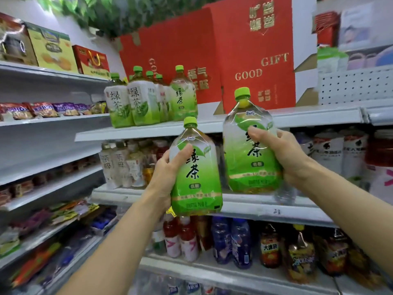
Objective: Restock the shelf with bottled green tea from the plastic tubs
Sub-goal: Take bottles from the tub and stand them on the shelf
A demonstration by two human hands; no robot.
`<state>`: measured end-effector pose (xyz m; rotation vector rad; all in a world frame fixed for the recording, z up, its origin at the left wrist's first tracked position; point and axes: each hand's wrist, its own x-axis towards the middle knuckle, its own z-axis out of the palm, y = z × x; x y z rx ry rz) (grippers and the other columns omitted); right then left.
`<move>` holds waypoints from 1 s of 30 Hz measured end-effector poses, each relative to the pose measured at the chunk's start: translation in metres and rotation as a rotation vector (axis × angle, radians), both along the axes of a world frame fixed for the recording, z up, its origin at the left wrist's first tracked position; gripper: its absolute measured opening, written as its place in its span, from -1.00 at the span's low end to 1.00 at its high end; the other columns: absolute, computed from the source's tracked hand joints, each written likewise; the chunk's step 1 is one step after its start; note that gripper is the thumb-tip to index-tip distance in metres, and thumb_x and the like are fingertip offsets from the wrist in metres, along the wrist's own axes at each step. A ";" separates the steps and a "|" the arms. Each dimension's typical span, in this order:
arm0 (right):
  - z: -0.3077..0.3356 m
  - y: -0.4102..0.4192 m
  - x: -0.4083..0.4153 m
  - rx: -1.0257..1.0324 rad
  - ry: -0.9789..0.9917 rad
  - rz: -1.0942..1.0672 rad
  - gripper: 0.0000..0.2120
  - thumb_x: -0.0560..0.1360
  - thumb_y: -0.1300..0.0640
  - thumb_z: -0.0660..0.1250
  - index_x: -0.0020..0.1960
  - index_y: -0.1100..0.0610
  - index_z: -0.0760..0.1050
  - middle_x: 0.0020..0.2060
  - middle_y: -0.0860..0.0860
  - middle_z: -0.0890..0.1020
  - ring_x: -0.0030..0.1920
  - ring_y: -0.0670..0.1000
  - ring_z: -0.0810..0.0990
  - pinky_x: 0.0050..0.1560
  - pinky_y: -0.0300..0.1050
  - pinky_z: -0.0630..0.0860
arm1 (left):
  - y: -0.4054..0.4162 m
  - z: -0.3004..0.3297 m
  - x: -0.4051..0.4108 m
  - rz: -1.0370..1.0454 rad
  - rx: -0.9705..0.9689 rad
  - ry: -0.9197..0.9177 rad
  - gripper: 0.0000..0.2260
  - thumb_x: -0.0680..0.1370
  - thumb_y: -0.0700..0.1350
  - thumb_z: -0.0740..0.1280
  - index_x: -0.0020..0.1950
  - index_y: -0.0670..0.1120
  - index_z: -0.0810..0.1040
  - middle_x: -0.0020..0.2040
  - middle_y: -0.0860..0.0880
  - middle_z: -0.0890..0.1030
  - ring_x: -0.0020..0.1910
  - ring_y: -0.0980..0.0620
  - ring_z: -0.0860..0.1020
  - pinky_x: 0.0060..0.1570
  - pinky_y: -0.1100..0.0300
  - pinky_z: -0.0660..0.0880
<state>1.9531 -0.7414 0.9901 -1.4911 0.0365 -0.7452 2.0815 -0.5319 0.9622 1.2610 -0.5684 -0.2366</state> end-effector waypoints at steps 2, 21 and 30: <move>0.018 0.015 0.023 -0.001 -0.032 -0.024 -0.46 0.17 -0.10 0.57 0.04 0.17 0.59 -0.18 0.11 0.73 -0.19 0.13 0.72 -0.13 0.05 0.62 | 0.013 0.016 0.030 -0.042 -0.002 -0.025 -0.43 0.40 0.07 0.54 0.30 -0.17 0.53 0.11 -0.27 0.68 -0.07 -0.21 0.69 -0.12 -0.13 0.66; 0.118 -0.003 0.176 -0.239 -0.112 -0.601 -0.15 0.06 -0.31 0.57 0.20 0.09 0.46 0.05 0.03 0.63 0.05 0.07 0.65 0.12 0.13 0.60 | 0.002 0.109 0.176 -0.234 -0.151 -0.085 -0.48 0.38 0.17 0.42 0.24 -0.09 0.60 0.13 -0.21 0.69 0.14 -0.29 0.65 0.19 -0.28 0.54; 0.122 -0.048 0.206 -0.265 0.002 -0.480 -0.24 0.35 -0.06 0.56 0.36 0.16 0.24 0.10 0.07 0.55 0.11 0.07 0.60 0.13 0.00 0.54 | -0.011 0.121 0.201 -0.293 -0.155 -0.038 -0.37 0.39 0.16 0.42 0.35 -0.16 0.56 0.17 -0.24 0.67 0.02 -0.22 0.68 0.04 -0.16 0.63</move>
